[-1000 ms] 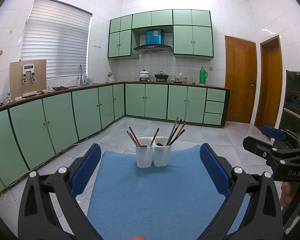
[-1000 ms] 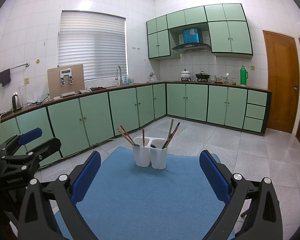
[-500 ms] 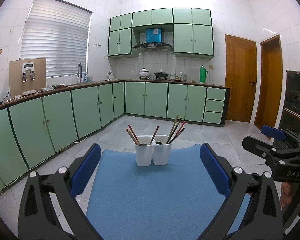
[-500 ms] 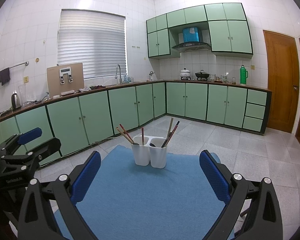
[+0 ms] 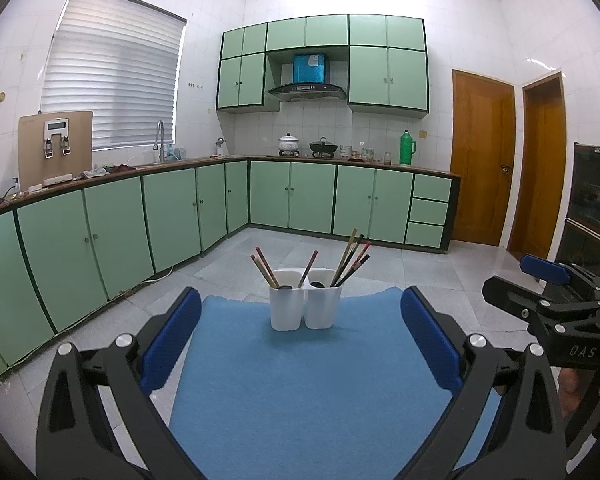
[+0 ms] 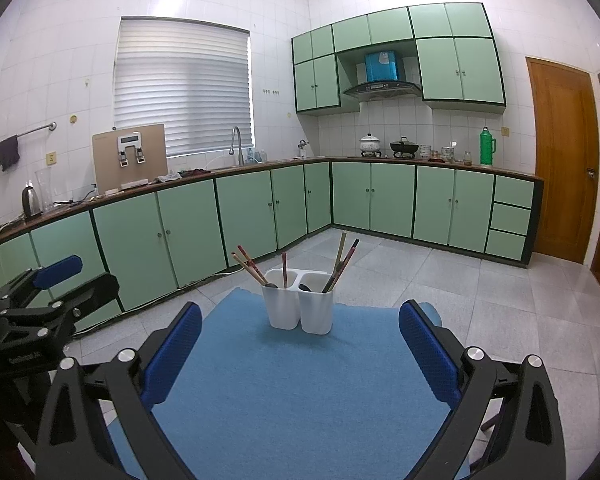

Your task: Organize utensils

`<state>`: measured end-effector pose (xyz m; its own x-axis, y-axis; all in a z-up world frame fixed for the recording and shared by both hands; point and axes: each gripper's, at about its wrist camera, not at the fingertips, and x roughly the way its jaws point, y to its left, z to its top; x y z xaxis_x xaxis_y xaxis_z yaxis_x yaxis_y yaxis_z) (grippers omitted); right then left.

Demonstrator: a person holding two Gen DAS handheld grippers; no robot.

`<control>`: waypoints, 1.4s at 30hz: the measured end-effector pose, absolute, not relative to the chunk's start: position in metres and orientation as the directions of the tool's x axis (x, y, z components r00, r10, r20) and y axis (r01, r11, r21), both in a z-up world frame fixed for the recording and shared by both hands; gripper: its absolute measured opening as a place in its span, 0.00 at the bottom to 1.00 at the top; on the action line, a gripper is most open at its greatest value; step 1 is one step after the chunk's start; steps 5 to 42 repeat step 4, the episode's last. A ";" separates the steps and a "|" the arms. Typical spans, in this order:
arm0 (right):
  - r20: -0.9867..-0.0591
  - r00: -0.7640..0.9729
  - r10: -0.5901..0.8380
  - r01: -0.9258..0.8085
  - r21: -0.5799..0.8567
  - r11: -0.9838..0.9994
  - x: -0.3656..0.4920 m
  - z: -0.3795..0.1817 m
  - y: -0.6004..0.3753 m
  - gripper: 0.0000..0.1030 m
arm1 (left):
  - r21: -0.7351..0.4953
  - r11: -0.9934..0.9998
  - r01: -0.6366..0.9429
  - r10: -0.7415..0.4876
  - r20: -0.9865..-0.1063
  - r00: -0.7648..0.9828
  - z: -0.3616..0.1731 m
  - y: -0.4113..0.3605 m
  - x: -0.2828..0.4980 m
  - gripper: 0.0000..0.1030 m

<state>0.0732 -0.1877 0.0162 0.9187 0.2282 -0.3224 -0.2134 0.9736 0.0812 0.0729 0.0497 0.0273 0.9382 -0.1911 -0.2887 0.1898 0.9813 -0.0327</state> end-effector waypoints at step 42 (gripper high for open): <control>-0.323 0.918 0.229 -0.213 0.083 0.973 0.074 0.016 -0.189 0.94 | -0.032 0.982 0.188 -0.189 -0.290 0.938 0.027 0.051 0.073 0.94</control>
